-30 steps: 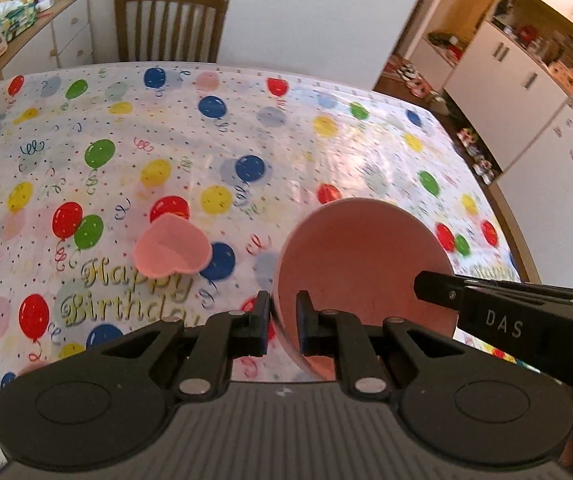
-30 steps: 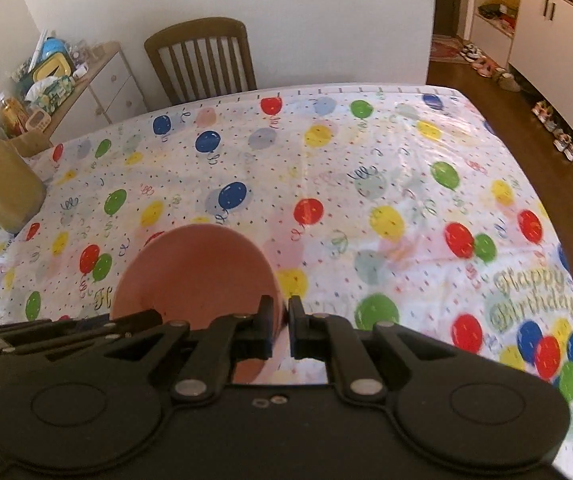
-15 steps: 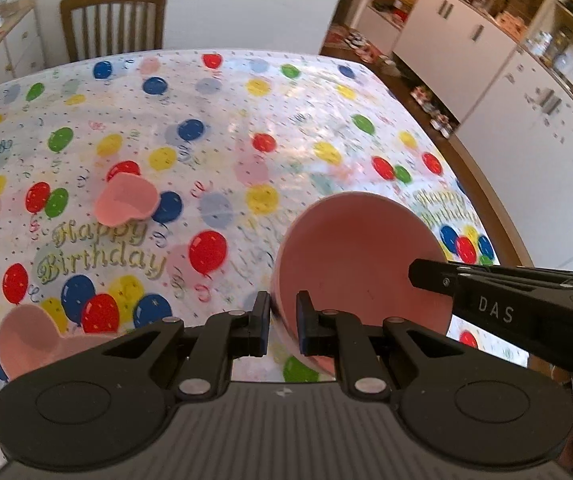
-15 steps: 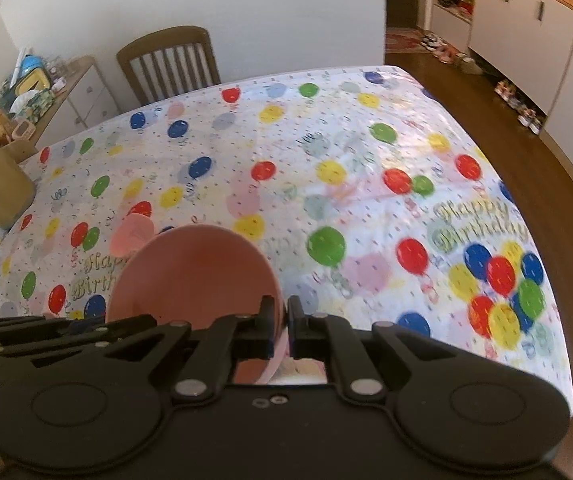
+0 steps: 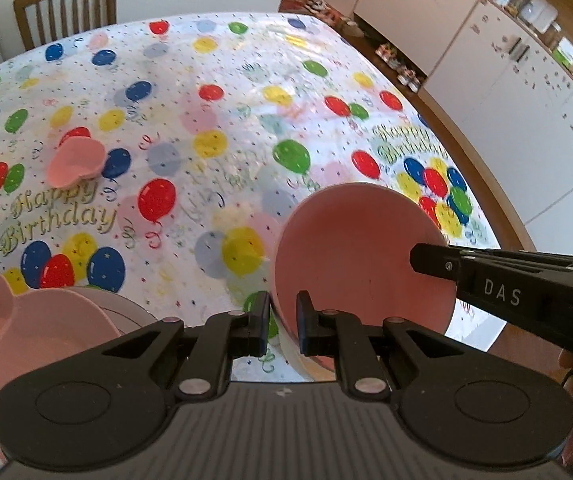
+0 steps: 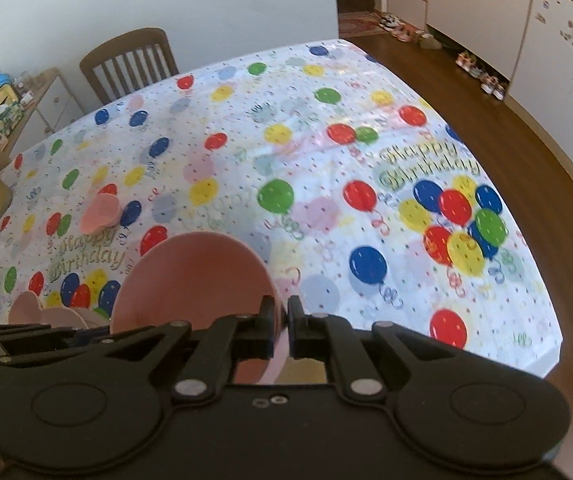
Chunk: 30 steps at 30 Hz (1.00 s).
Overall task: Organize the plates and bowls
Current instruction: 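Carry the pink bowl toward the plate stack with both grippers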
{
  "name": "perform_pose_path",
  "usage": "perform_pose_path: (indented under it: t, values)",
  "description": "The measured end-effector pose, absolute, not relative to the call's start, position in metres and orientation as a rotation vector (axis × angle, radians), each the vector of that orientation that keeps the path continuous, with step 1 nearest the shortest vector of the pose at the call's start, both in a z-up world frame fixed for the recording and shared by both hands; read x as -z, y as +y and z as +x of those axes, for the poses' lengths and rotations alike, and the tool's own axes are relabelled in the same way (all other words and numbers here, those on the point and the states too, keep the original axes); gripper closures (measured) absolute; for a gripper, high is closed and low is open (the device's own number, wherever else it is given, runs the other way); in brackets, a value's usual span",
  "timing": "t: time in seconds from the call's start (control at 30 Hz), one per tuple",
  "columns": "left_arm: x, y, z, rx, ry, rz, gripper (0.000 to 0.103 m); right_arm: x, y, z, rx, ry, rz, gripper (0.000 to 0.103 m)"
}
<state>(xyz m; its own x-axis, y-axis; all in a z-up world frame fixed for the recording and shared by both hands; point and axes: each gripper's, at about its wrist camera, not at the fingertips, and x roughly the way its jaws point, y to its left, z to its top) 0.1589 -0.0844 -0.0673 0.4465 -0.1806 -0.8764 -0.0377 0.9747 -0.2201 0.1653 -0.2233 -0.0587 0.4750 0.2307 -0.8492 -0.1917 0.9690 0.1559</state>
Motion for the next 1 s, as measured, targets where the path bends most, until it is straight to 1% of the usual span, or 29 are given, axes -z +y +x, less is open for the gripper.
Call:
perform_pose_path:
  t: [0.7, 1.0]
  values:
    - [0.099, -0.108, 0.162, 0.150, 1.148, -0.127, 0.090, 0.098, -0.246, 0.151, -0.205, 1.093, 0.093, 0.098]
    - [0.104, -0.106, 0.165, 0.146, 1.162, -0.142, 0.090, 0.104, -0.248, 0.152, -0.200, 1.105, 0.111, 0.098]
